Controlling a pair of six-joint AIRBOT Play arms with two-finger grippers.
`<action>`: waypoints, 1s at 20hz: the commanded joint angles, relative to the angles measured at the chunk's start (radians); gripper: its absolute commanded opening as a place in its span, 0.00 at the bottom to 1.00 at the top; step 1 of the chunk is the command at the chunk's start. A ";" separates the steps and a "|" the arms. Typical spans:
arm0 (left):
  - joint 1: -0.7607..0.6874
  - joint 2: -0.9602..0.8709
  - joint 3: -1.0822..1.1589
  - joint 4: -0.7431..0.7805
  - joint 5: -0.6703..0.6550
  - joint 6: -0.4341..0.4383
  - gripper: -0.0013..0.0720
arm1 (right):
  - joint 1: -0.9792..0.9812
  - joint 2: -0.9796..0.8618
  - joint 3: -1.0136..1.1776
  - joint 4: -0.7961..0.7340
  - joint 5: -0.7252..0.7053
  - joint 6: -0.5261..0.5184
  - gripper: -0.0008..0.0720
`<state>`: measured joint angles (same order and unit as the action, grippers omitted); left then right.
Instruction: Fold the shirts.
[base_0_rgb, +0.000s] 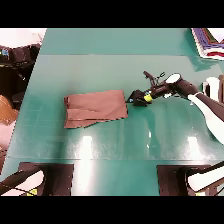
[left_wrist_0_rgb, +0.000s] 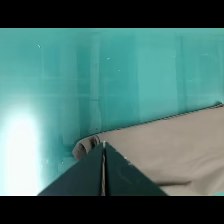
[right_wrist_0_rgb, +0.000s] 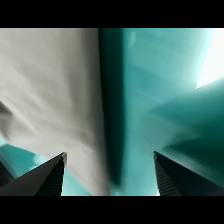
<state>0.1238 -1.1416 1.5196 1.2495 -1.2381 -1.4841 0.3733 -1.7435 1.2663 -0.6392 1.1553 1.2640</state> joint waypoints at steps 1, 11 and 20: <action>0.000 0.001 0.000 0.000 0.000 0.001 0.05 | 0.075 -0.100 0.072 0.095 -0.016 -0.011 0.80; -0.195 0.001 0.000 -0.003 0.016 -0.001 0.05 | 0.159 -0.126 0.336 -0.071 -0.022 0.005 0.04; -0.465 -0.001 0.000 -0.004 0.126 -0.039 0.05 | -0.490 0.219 0.285 -0.280 -0.043 0.045 0.04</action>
<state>-0.2680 -1.1416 1.5196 1.2457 -1.1755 -1.5139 0.0944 -1.6138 1.5578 -0.8669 1.1324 1.2995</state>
